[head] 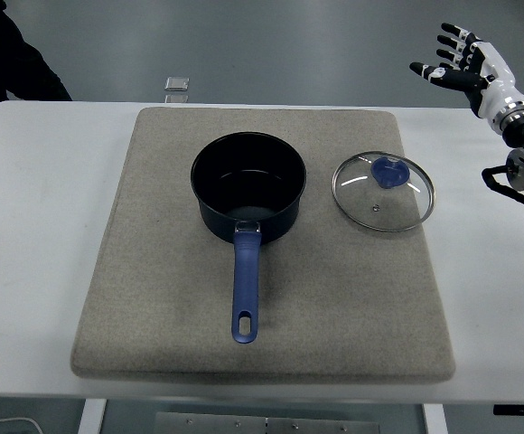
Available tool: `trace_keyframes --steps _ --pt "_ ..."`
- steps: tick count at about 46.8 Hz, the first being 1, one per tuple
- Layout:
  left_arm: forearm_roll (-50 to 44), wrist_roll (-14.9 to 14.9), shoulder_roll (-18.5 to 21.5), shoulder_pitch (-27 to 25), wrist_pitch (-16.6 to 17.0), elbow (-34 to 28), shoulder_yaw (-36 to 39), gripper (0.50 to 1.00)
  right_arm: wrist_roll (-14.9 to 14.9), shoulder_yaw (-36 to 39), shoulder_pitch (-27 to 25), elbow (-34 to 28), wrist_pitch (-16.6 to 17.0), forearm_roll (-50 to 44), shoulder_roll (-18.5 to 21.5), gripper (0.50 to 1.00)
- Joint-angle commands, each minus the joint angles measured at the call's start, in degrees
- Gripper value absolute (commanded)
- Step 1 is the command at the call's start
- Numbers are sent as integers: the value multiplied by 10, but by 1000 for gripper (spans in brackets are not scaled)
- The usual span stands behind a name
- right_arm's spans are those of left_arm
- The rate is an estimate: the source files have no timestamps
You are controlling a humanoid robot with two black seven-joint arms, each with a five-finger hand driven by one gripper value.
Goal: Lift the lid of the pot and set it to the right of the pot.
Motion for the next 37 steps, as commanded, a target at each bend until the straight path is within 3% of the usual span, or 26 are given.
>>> trace_keyframes --steps 1,21,30,37 --pt "0 0 0 0 0 -1 0 1000 -12 27 -8 0 0 -2 4 919" --pt "0 0 0 0 0 0 0 1000 -8 42 -37 0 -15 -10 17 921" --pt "0 0 0 0 0 0 0 1000 23 48 -50 -5 -30 -10 22 921" --pt "0 0 0 0 0 0 0 1000 26 49 -45 -5 -36 -5 21 921"
